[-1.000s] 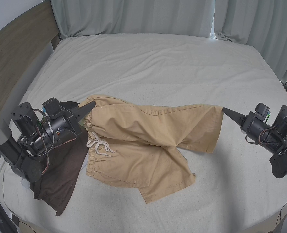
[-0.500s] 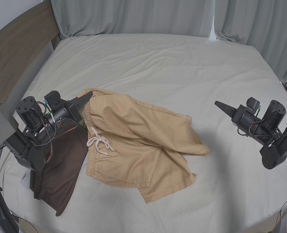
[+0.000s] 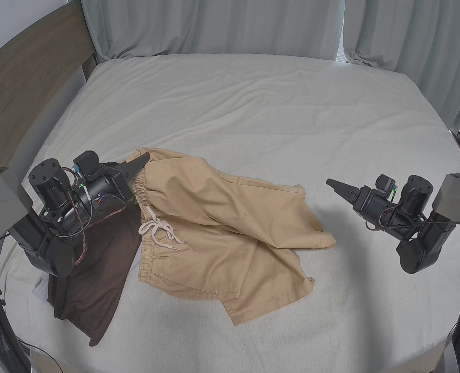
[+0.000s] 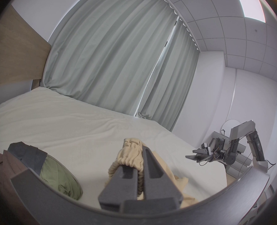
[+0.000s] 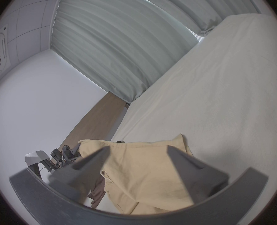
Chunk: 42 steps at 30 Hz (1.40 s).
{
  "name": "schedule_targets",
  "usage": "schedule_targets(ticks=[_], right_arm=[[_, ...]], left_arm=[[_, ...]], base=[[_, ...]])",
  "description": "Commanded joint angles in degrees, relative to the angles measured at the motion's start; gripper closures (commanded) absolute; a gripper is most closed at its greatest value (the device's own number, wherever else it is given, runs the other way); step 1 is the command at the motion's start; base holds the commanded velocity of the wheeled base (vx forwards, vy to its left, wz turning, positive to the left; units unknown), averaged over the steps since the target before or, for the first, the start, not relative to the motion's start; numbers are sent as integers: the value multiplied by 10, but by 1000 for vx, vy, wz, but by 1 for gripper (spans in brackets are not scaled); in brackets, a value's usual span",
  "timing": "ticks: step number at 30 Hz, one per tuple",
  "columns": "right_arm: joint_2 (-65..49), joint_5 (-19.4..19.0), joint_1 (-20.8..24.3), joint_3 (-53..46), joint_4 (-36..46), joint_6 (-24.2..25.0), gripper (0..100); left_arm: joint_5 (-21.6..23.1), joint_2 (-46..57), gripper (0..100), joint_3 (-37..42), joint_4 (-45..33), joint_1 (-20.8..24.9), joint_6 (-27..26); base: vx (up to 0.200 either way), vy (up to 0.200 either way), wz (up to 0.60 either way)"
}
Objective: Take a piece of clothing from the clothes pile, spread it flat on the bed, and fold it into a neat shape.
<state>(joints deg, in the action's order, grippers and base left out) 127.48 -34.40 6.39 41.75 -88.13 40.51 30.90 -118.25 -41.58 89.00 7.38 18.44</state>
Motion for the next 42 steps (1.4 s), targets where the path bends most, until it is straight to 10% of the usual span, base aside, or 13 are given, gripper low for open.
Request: schedule_targets(ticks=[1,42], right_arm=[[50,0,-1,1,1,-2,0],[205,29,36,384,279,-97,0]], left_arm=[[0,1,100,2,0,1,0],[-1,7,100,17,1,31,-1]], base=[[0,0,0],[0,0,0]])
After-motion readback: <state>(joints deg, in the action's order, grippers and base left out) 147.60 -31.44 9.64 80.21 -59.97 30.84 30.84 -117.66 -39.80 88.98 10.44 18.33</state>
